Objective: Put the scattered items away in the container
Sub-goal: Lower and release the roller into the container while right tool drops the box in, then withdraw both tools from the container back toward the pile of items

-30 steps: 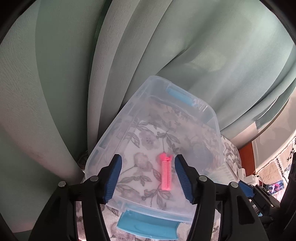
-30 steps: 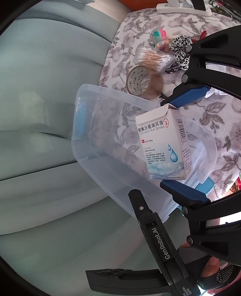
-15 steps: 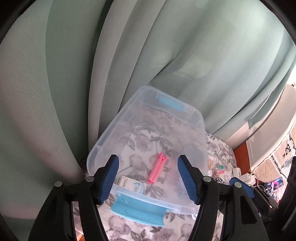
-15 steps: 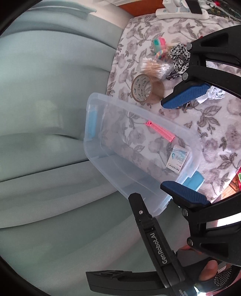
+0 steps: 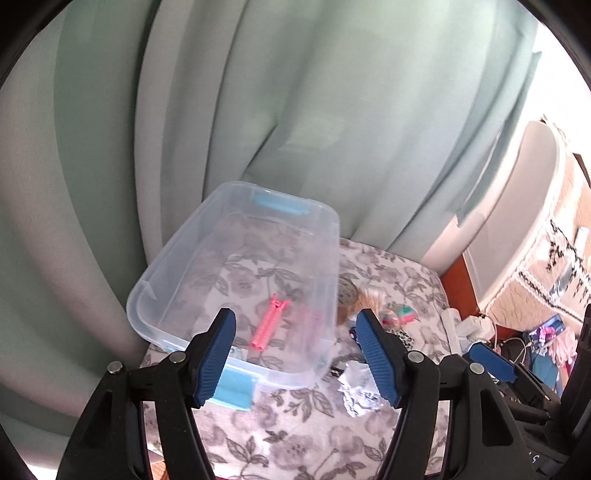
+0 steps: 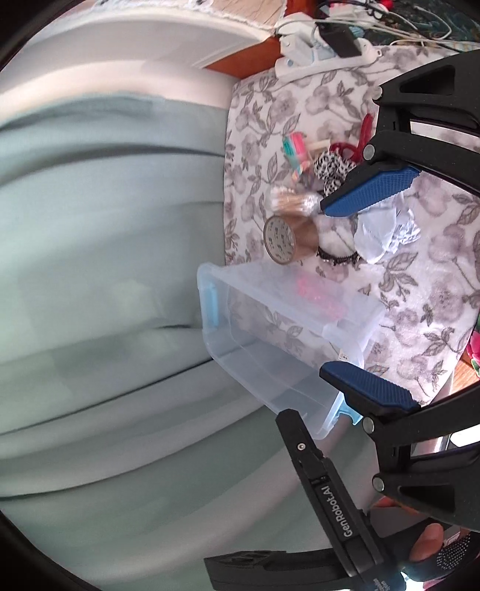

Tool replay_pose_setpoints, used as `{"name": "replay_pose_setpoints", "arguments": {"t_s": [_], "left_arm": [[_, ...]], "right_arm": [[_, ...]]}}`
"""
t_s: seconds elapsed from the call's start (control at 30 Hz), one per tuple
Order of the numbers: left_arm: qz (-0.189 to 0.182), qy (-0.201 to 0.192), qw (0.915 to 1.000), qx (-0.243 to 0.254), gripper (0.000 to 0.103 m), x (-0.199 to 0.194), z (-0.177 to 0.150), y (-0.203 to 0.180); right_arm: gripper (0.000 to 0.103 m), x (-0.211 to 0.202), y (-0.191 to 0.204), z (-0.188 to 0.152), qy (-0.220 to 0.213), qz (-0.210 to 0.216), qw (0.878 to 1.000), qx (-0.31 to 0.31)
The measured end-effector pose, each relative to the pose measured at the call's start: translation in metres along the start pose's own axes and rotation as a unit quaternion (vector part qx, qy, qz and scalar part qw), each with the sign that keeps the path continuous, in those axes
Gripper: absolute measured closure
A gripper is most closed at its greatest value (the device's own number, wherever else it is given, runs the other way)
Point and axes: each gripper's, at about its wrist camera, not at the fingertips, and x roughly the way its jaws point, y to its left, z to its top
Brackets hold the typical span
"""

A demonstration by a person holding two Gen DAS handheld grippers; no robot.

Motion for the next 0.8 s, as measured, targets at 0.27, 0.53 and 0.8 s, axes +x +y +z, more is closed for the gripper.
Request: {"name": "replay_pose_setpoints", "arguments": {"t_s": [0.27,0.53,0.8], "left_arm": [[-0.012,0.000,0.9988,0.047,0.034,-0.007,-0.014,-0.046],[-0.014,0.043,0.9942,0.097,0.034,0.012,-0.034,-0.090],[-0.016,0.114,0.9869,0.114,0.034,0.052,-0.067,-0.114]], "right_arm": [[0.019,-0.032,-0.033,-0.006,-0.027,-0.013,0.999,0.034],[0.019,-0.054,-0.079,-0.020,-0.048,-0.033,0.995,0.086],[0.019,-0.058,-0.133,-0.039,-0.040,-0.052,0.987,0.148]]}}
